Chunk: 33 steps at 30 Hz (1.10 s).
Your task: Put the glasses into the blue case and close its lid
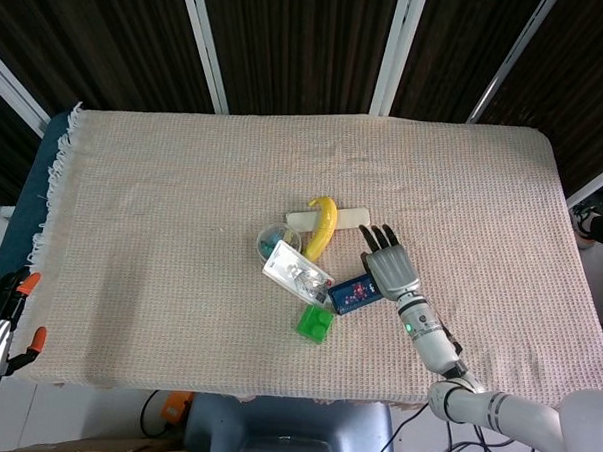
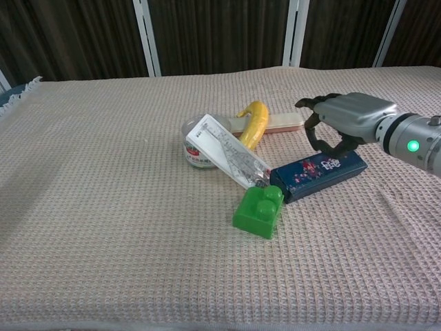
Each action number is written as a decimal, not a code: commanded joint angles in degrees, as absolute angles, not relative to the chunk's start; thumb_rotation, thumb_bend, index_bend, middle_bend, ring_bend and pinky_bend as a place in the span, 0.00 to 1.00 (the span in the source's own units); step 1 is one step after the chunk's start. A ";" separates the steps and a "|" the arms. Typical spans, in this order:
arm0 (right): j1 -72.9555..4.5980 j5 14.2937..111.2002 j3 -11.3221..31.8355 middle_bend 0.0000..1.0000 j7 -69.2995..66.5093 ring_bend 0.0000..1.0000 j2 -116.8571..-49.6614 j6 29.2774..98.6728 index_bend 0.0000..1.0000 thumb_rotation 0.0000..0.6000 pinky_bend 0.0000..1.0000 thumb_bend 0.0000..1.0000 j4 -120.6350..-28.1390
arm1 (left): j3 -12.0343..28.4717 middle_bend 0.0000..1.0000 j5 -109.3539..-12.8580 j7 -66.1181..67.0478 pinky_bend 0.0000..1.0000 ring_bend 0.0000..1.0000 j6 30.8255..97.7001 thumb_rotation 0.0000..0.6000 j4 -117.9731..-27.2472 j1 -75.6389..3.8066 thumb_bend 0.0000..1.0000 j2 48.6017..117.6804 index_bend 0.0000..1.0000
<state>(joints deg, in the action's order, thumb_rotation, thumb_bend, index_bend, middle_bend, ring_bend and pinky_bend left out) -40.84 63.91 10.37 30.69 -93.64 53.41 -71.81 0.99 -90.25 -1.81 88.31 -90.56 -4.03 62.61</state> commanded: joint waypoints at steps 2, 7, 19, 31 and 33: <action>-41.26 63.59 10.66 0.13 30.61 0.00 -94.39 53.56 0.75 1.00 0.00 0.65 -70.71 | 1.00 0.00 -90.26 -1.95 0.01 0.00 88.41 1.00 -90.52 -3.99 0.42 62.59 0.00; -41.14 65.18 10.30 0.13 28.58 0.00 -94.11 54.35 0.63 1.00 0.00 0.65 -70.36 | 1.08 0.00 -90.11 -2.14 0.01 0.00 88.43 1.00 -90.50 -3.97 0.42 62.55 0.00; -39.68 71.42 6.45 0.06 24.17 0.00 -84.47 53.61 0.32 1.00 0.00 0.27 -80.05 | 1.02 0.00 -90.15 -1.58 0.01 0.00 88.11 1.00 -90.71 -4.12 0.42 62.67 0.00; -42.47 67.57 4.01 0.03 33.73 0.00 -81.97 47.89 0.34 1.00 0.00 0.26 -83.67 | 0.94 0.00 -90.38 -1.44 0.01 0.00 88.03 1.00 -90.68 -4.23 0.42 62.75 0.00; -43.08 65.92 4.05 0.03 35.37 0.00 -82.93 47.33 0.35 1.00 0.00 0.26 -83.08 | 0.92 0.00 -90.39 -1.59 0.01 0.00 88.06 1.00 -90.62 -4.21 0.42 62.69 0.00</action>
<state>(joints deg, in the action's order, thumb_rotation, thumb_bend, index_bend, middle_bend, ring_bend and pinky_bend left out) -42.33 67.32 4.15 33.96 -82.02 48.06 -83.58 0.93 -90.39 -1.60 88.05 -90.63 -4.22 62.70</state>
